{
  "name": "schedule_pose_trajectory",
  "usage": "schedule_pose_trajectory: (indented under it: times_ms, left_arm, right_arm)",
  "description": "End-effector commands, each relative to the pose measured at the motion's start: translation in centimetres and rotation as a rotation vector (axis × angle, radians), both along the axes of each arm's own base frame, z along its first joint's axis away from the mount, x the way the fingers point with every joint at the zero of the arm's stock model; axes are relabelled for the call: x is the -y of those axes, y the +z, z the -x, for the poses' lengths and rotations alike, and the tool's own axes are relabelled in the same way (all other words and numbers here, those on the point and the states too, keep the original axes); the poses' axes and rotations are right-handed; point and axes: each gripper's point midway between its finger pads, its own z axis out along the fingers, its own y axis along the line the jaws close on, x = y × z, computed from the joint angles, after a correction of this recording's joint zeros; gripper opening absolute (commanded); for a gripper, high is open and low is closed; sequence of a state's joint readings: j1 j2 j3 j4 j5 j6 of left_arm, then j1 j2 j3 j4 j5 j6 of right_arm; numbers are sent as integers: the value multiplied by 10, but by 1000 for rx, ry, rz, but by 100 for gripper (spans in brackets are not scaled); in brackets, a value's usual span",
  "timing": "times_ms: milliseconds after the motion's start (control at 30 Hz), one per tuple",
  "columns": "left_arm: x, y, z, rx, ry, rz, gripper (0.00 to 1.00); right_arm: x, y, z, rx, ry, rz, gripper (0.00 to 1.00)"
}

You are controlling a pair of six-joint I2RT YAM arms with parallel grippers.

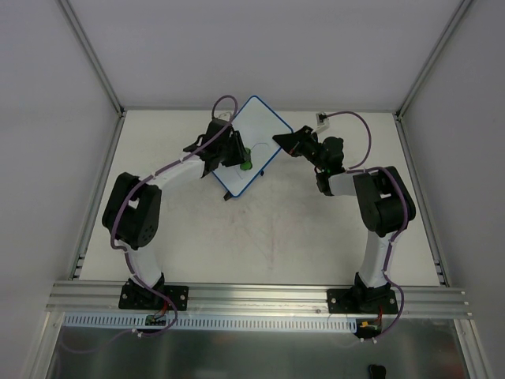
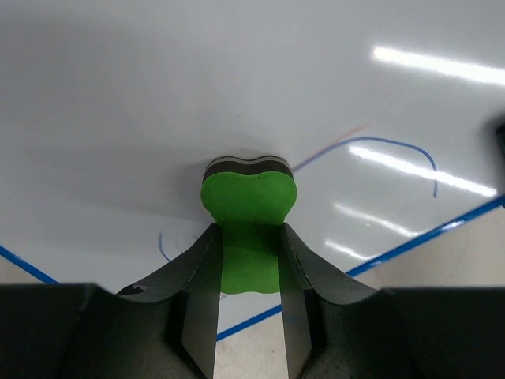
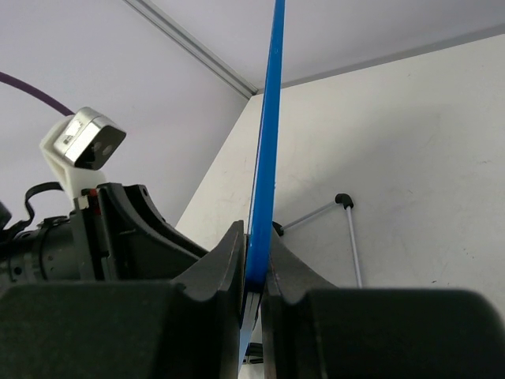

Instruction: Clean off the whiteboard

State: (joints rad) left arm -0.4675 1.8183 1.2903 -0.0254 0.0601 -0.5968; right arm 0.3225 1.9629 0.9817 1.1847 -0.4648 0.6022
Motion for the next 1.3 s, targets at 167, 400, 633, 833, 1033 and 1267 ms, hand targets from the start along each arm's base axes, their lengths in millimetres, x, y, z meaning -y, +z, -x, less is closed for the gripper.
schedule_pose_trajectory:
  times_ms: [167,400,633,833,1033,1267]
  left_arm:
    - [25,-33,43,-83,-117,-70,0]
    - [-9,-67,53,-176,-20,-31,0]
    - [-48,-91,66,-216,112,10,0]
    - [-53,-100,71,-227,125,8,0]
    - [-20,-89,70,-189,17,40,0]
    - [20,-64,75,-65,-100,-20,0]
  right_arm:
    - [-13,30,18,146,94,4,0]
    - [-14,30,18,145,96,3,0]
    - [-13,29,18,146,95,6,0]
    - [-13,29,18,144,94,6,0]
    - [-13,29,18,147,95,7,0]
    - [-13,29,19,146,97,6,0]
